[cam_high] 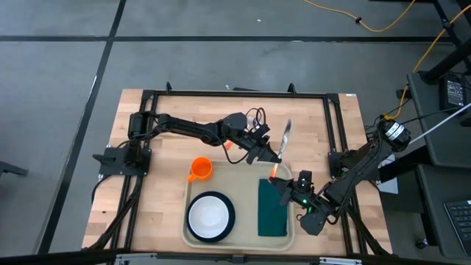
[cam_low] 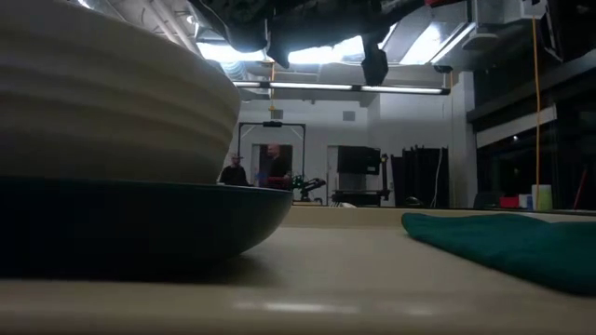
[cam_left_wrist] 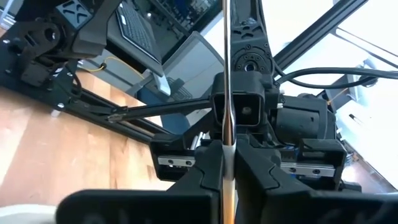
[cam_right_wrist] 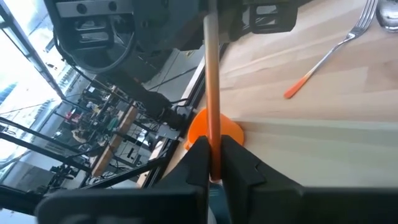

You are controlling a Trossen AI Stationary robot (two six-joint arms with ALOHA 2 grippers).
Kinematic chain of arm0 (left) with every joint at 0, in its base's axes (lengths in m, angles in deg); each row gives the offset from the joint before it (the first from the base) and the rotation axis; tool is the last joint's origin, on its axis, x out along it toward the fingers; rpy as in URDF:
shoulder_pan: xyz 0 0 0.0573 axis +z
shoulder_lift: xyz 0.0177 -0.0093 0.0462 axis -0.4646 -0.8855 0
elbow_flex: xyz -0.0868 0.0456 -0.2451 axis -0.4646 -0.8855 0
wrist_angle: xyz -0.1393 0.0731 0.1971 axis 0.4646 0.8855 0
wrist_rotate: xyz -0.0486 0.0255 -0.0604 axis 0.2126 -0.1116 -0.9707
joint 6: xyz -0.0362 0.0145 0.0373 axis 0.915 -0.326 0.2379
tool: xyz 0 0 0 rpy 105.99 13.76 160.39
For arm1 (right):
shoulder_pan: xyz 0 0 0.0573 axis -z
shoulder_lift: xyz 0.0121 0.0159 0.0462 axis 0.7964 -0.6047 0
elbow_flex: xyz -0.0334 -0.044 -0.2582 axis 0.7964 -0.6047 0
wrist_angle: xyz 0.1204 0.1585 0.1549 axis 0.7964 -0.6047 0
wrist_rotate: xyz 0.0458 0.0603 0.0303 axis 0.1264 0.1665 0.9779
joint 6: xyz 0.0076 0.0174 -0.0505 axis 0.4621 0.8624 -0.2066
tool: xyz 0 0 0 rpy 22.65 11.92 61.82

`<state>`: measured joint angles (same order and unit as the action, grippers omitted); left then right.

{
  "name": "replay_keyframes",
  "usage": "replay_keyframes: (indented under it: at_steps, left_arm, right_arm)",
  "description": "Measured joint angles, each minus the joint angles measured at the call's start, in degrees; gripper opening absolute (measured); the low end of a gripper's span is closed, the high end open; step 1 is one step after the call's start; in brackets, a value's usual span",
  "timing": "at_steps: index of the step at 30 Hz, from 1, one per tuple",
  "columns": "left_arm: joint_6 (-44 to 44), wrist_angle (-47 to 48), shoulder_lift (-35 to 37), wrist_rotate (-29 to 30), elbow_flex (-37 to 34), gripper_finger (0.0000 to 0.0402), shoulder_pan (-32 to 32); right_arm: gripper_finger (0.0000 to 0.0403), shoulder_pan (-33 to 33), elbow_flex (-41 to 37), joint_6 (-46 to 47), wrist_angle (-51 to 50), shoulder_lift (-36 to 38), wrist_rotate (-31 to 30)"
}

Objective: Set up tray
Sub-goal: Put the orange knife on the green napkin

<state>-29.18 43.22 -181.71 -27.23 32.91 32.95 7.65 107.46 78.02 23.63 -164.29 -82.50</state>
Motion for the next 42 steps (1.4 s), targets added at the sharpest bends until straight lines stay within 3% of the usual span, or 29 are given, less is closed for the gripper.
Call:
replay_keyframes:
  at_steps: [6,23,37,42]
  left_arm:
    - [-0.6,-0.5,0.1,-0.7,0.0,0.0007,-0.1]
    - [-1.0,-0.6,0.3,-1.3,0.2,0.0007,0.6]
    - [-1.9,-0.2,0.3,-1.4,0.2,0.0007,0.8]
    - [-2.1,0.4,0.1,-1.3,0.1,0.0007,1.6]
  right_arm:
    - [0.0052,0.0,0.0,-3.0,3.6,0.0,0.6]
    - [0.0059,-0.3,-0.2,-15.7,7.2,5.9,7.8]
    - [0.006,0.4,-0.2,-15.1,2.7,9.6,8.3]
    - [0.006,1.2,-0.2,-15.0,-2.7,12.0,14.1]
